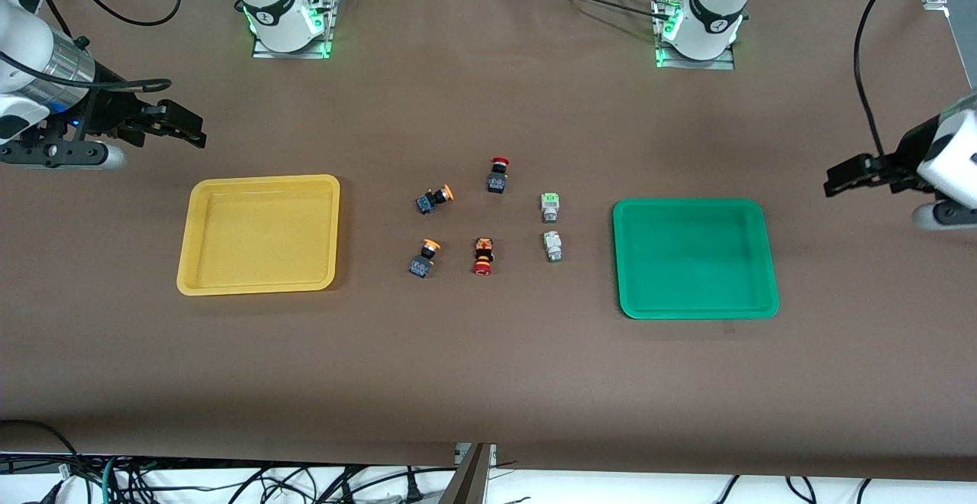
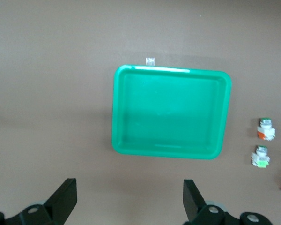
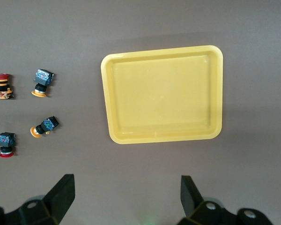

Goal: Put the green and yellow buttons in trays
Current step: 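Grasp a black button with the right gripper while the left gripper moves out, then carry the black button to the yellow tray while the left gripper reaches a white button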

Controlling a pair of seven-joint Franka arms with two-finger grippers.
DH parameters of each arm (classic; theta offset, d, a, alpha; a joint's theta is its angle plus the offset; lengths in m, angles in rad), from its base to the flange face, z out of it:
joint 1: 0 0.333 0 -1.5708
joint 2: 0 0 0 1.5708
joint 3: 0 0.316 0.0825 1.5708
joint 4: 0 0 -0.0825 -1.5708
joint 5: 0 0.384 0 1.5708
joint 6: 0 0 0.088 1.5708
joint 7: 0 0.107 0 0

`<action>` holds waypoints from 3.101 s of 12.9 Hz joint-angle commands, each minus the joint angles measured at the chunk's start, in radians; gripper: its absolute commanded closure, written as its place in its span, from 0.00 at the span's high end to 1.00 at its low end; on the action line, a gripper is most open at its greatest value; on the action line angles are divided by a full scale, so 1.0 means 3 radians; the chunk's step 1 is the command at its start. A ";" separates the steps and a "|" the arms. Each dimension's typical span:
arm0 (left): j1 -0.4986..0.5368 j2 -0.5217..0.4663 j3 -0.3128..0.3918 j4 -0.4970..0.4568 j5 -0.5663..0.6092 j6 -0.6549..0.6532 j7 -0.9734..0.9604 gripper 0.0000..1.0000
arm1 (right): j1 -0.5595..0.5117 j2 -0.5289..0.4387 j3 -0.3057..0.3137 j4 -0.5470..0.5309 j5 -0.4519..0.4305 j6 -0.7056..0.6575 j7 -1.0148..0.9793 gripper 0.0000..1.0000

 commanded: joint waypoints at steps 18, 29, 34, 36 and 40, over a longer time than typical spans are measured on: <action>-0.0327 0.0307 -0.0244 -0.0125 -0.0311 0.0143 -0.0743 1.00 | 0.0832 0.2093 0.0011 0.0775 0.0282 0.1580 0.1768 1.00; -0.1222 0.1335 -0.0239 -0.0150 -0.0076 0.1412 -0.2034 1.00 | 0.1350 0.2908 0.0011 0.0890 0.0660 0.2537 0.2824 0.97; -0.1274 0.1209 -0.0454 -0.1007 -0.0060 0.2245 -0.2136 1.00 | 0.1329 0.2801 -0.0004 0.0716 0.0634 0.2319 0.2675 0.05; -0.1269 0.1086 -0.0632 -0.1320 -0.0060 0.2384 -0.2187 1.00 | 0.1314 0.2709 -0.0035 0.0721 0.0634 0.2145 0.2564 0.00; -0.1269 0.1091 -0.0960 -0.1678 0.0320 0.2737 -0.2605 1.00 | 0.1217 0.2219 -0.0646 0.0625 0.0594 0.0950 0.1222 0.00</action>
